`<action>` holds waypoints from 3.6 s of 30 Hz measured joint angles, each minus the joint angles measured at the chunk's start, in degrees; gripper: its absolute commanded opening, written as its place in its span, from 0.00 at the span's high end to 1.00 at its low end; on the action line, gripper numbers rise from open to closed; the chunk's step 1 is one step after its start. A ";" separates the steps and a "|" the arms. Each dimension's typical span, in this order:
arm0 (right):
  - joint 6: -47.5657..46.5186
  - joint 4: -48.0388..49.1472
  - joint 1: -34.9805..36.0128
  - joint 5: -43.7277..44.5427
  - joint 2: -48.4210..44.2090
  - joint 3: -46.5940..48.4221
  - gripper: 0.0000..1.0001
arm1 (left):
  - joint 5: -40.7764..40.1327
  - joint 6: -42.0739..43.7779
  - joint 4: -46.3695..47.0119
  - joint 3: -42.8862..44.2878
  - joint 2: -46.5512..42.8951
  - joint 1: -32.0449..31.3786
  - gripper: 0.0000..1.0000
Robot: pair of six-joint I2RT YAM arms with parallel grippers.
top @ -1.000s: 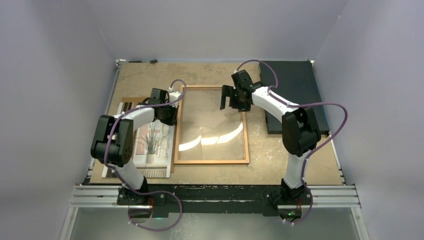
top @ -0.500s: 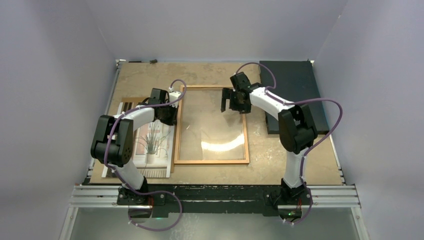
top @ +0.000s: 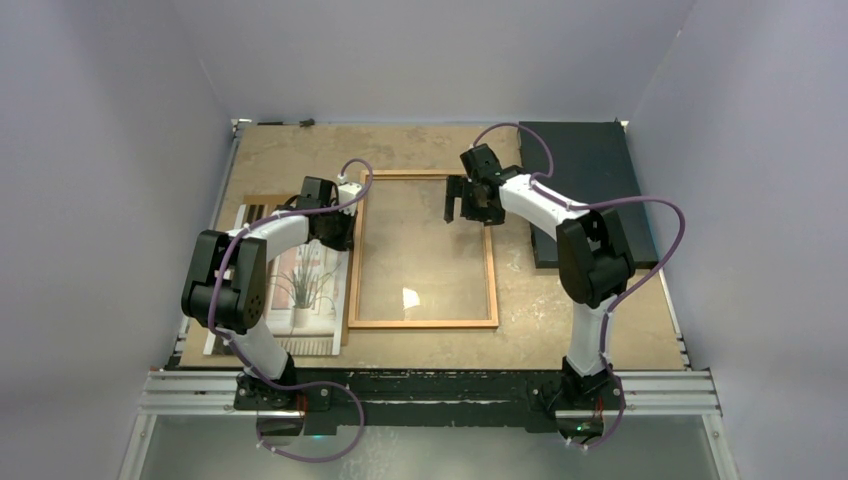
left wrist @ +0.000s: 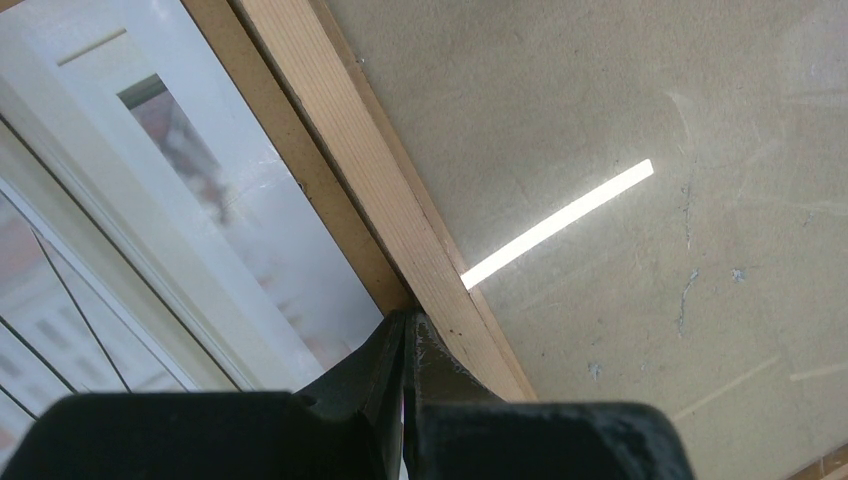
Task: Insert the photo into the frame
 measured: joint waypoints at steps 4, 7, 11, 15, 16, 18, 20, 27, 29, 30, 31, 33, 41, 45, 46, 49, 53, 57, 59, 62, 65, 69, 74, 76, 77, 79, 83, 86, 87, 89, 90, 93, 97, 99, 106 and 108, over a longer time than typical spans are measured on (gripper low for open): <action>-0.33 0.00 -0.09 0.79 0.00 0.00 0.01 | 0.00 0.00 0.00 0.00 -0.02 0.00 1.00; -0.50 0.07 -0.35 0.74 0.00 0.00 0.01 | 0.00 0.00 0.00 0.00 -0.02 0.00 1.00; -0.55 0.24 -0.39 0.72 0.02 0.00 0.01 | 0.00 0.00 0.00 0.00 -0.02 0.00 1.00; -0.55 0.68 -0.39 0.72 0.02 0.00 0.01 | 0.00 0.00 0.00 0.00 -0.02 0.00 1.00; -0.52 0.74 -0.39 0.70 0.02 0.00 0.01 | 0.00 0.00 0.00 0.00 -0.02 0.00 1.00; -0.55 0.85 -0.42 0.70 0.04 0.00 0.01 | 0.00 0.00 0.00 0.00 -0.02 0.00 1.00; -0.52 0.92 -0.39 0.66 0.02 0.00 0.01 | 0.00 0.00 0.00 0.00 -0.02 0.00 1.00; -0.22 2.69 -0.81 -0.31 -0.61 -1.90 0.01 | 0.00 0.02 0.00 0.00 -0.02 0.00 1.00; 0.09 3.67 -1.62 -1.51 -1.66 -4.22 0.01 | 0.02 0.02 0.00 0.00 -0.02 0.00 1.00; 0.28 4.04 -2.16 -2.21 -2.29 -5.44 0.01 | 0.02 0.02 0.00 0.00 -0.02 0.00 1.00; 0.55 4.52 -2.91 -2.73 -3.10 -6.69 0.01 | 0.04 0.02 0.00 0.00 -0.02 0.00 1.00; 0.83 5.64 -4.70 -3.69 -4.81 -8.90 0.01 | 0.07 0.04 0.00 0.00 -0.02 0.00 1.00; 1.42 9.18 -10.03 -8.72 -6.03 -14.40 0.01 | 0.33 0.04 0.00 0.00 0.02 0.00 1.00; 1.53 11.19 -9.73 -12.46 -6.03 -14.53 0.01 | 0.92 0.04 0.15 0.04 0.22 0.00 1.00; 1.57 11.58 -9.75 -13.18 -6.03 -14.51 0.01 | 1.07 0.04 0.11 0.17 0.35 0.00 1.00; 1.90 12.46 -9.99 -14.86 -5.86 -14.43 0.01 | 1.77 0.00 0.09 0.57 0.76 -0.02 1.00; 2.03 12.02 -10.62 -15.80 -4.92 -12.72 0.01 | 2.75 0.00 -0.31 1.75 1.77 -0.07 1.00; 2.10 11.76 -11.17 -15.80 -3.39 -10.40 0.01 | 3.15 -0.02 -0.55 2.86 2.67 -0.48 1.00; 2.12 11.34 -11.37 -15.61 -2.75 -9.29 0.01 | 3.13 0.00 -0.96 3.50 3.06 -0.68 1.00; 2.27 10.71 -11.32 -14.27 -2.60 -8.31 0.01 | 2.58 0.17 -2.12 4.31 3.19 -0.85 1.00; 2.86 10.56 -10.99 -11.80 -3.96 -8.04 0.01 | 1.53 1.11 -4.13 5.03 2.97 -0.76 1.00; 4.20 10.16 -8.70 -7.39 -9.01 -8.04 0.01 | 0.55 3.61 -11.45 7.72 1.57 2.97 0.98; 6.45 10.25 3.52 -3.69 -12.07 -3.28 0.01 | -1.66 8.37 -17.99 13.38 -2.47 14.73 0.82; 7.15 10.34 9.79 -3.69 -10.01 0.68 0.01 | -3.23 10.51 -19.39 14.49 -4.33 18.78 0.67; 7.50 10.27 13.27 -3.76 -8.09 3.61 0.01 | -4.09 11.69 -20.22 14.71 -5.35 20.76 0.60; 7.82 10.38 18.32 -4.02 -3.93 8.81 0.01 | -5.14 13.51 -21.79 14.69 -6.67 23.67 0.50; 8.22 9.55 26.32 -5.55 6.78 19.80 0.01 | -6.29 17.40 -24.79 13.77 -7.34 29.90 0.39; 8.37 7.96 29.05 -6.45 13.99 25.73 0.01 | -7.19 20.63 -26.99 12.59 -7.34 35.50 0.31; 8.37 7.19 29.70 -6.67 16.37 27.43 0.01 | -7.37 21.35 -27.67 12.37 -7.34 37.11 0.27; 8.39 6.05 30.32 -6.80 19.15 28.79 0.01 | -7.67 22.77 -28.50 12.09 -7.34 39.78 0.24; 8.39 5.62 30.42 -6.82 20.11 29.00 0.01 | -7.74 23.65 -29.00 11.93 -7.34 41.05 0.24; 8.57 4.09 30.49 -6.82 22.01 29.05 0.01 | -7.91 25.42 -29.40 10.75 -7.28 42.91 0.22; 8.76 3.19 30.45 -6.75 22.36 29.14 0.01 | -7.85 27.12 -30.16 8.63 -6.43 43.98 0.20; 8.83 3.04 30.47 -6.71 22.38 29.24 0.01 | -7.61 27.74 -30.71 8.13 -5.22 44.33 0.19; 9.07 2.51 30.47 -5.68 22.38 29.24 0.01 | -6.19 29.11 -30.80 7.28 -0.92 45.75 0.30; 9.20 2.27 30.62 -5.03 22.36 29.24 0.01 | -5.81 29.49 -30.53 6.93 -0.39 46.07 0.35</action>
